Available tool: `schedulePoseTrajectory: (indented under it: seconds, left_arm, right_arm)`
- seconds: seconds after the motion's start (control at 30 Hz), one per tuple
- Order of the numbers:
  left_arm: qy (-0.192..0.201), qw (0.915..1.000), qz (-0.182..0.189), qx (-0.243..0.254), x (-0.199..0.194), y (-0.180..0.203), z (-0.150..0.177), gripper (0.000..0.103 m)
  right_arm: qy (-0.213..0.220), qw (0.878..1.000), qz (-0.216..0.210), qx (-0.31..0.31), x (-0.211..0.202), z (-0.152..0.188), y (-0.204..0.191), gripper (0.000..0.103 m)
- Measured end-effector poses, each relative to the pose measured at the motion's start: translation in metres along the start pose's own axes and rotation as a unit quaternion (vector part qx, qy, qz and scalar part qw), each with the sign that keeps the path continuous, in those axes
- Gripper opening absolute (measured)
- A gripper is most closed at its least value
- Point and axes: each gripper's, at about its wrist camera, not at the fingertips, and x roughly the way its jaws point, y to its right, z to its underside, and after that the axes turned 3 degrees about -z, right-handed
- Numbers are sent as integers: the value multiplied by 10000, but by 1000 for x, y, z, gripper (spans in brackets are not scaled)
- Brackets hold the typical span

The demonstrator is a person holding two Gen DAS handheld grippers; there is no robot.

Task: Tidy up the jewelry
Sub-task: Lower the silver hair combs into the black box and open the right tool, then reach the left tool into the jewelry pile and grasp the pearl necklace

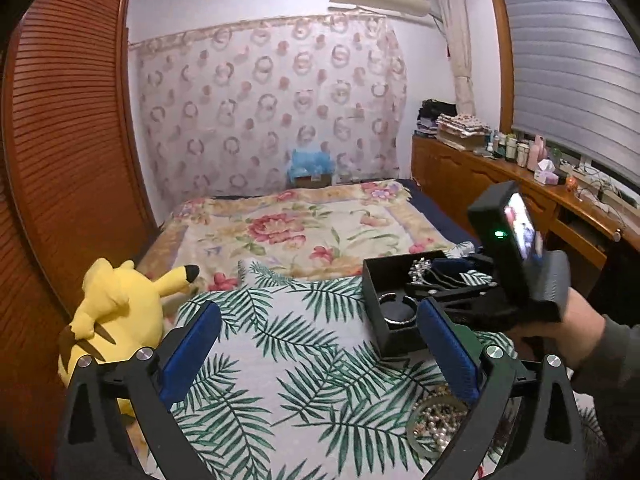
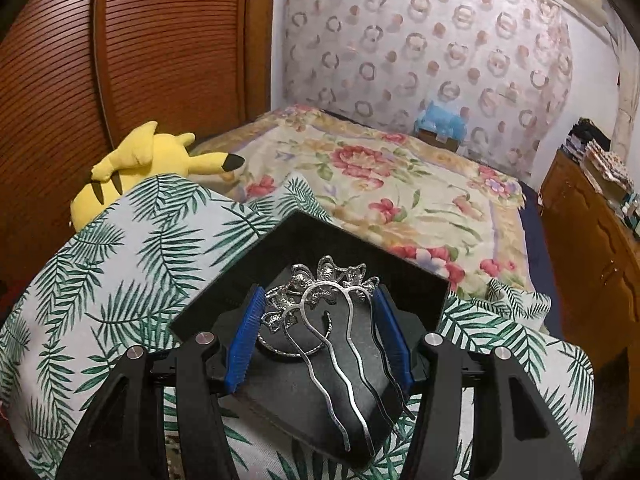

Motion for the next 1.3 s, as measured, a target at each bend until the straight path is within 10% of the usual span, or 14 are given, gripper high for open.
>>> schedulePoseTrajectory:
  seconds: [1.07, 1.3]
  left_arm:
    - [-939, 9902, 1036, 22, 4, 43, 112, 95]
    - [-1324, 9799, 1494, 10, 14, 62, 128, 57]
  right_arm:
    - [475, 9974, -318, 434, -144, 150, -35, 64]
    - [392, 9972, -316, 545, -146, 174, -44, 61]
